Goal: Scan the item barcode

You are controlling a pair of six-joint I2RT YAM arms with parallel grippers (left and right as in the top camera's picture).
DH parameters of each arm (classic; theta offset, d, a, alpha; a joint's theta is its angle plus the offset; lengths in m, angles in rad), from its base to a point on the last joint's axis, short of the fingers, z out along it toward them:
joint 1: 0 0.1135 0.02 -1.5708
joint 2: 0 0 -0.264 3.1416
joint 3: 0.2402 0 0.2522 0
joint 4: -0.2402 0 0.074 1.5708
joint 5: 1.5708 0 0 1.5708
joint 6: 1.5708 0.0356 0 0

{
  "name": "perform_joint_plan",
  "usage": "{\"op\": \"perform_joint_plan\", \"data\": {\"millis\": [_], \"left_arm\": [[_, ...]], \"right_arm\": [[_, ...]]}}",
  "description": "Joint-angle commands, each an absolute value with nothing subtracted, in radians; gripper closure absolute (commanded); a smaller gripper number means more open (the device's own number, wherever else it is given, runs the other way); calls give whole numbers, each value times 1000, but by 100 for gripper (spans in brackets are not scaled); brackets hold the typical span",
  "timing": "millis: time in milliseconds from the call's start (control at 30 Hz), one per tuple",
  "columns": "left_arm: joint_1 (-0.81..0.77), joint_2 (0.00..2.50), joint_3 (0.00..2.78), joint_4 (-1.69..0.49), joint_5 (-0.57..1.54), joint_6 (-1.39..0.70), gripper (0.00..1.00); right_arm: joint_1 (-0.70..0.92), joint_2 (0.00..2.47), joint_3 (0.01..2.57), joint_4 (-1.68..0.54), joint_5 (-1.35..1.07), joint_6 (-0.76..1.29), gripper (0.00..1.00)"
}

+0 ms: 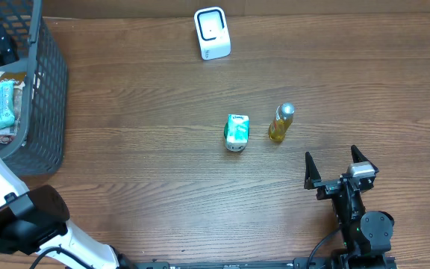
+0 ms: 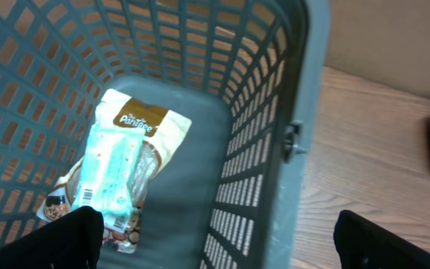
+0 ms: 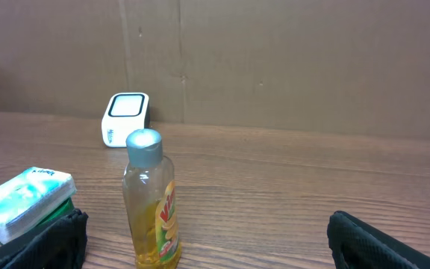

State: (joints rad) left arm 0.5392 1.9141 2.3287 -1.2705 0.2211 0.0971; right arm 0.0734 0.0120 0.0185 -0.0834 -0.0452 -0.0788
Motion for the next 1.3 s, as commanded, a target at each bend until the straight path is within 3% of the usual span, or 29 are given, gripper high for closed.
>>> {"op": "perform_joint_plan", "data": {"millis": [0,567,1033,1267], "left_arm": [[540,1834,2326,-1272,256,34,0],[540,1817,2326,-1325,192,-4,0],[478,1818,2325,-1507,148,-3,0],[450,1837,2323,-1515,87,-4,7]], "right_arm": [[72,11,8,-81,-47,-80,0],[72,11,8,-81,-47,-80,0],[72,11,8,-81,-47,-80,0],[72,11,8,-81,-47,-80,0]]}}
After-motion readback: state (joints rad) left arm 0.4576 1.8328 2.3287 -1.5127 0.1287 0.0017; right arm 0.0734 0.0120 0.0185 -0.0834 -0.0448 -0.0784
